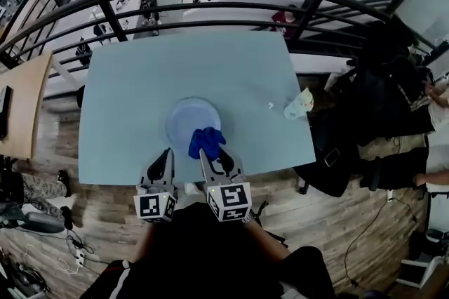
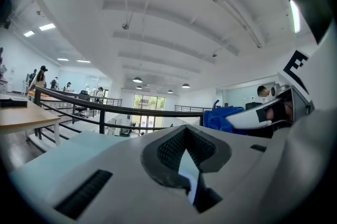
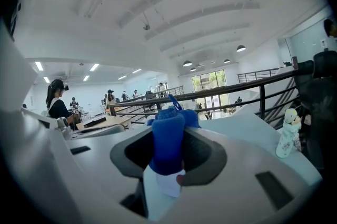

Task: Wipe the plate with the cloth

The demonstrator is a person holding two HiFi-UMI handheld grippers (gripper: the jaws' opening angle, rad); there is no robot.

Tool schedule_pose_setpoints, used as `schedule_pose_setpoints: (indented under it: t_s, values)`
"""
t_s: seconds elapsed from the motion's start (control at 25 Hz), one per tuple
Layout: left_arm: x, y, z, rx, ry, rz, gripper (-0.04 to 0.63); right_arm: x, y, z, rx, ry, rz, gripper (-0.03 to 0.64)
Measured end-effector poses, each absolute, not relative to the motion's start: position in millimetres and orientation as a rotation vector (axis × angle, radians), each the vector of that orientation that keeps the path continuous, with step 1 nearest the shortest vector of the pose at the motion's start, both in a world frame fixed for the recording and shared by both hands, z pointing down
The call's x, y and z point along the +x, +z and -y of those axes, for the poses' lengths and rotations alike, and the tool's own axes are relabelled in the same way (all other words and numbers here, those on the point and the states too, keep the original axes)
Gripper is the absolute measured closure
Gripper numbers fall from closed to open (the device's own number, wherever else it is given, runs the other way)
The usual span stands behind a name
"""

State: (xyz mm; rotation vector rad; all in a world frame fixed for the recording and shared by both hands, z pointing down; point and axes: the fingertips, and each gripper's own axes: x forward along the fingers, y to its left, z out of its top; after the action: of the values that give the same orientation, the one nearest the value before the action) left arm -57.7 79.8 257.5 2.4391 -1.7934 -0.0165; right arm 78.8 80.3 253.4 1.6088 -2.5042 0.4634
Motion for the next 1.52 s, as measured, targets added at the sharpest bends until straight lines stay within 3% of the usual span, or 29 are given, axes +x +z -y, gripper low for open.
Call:
schedule_pose_setpoints:
  t_s: [0.56,1.52]
  values:
    - [-94,287,-27,2.515,0.034,1.606,0.595,30,282,-46,1.709,0.504,2.394,0.497]
    - [-105,341,35,2.387,0.214,1.61,0.595,24,359,19,1.561,0.693,2.283,0.497]
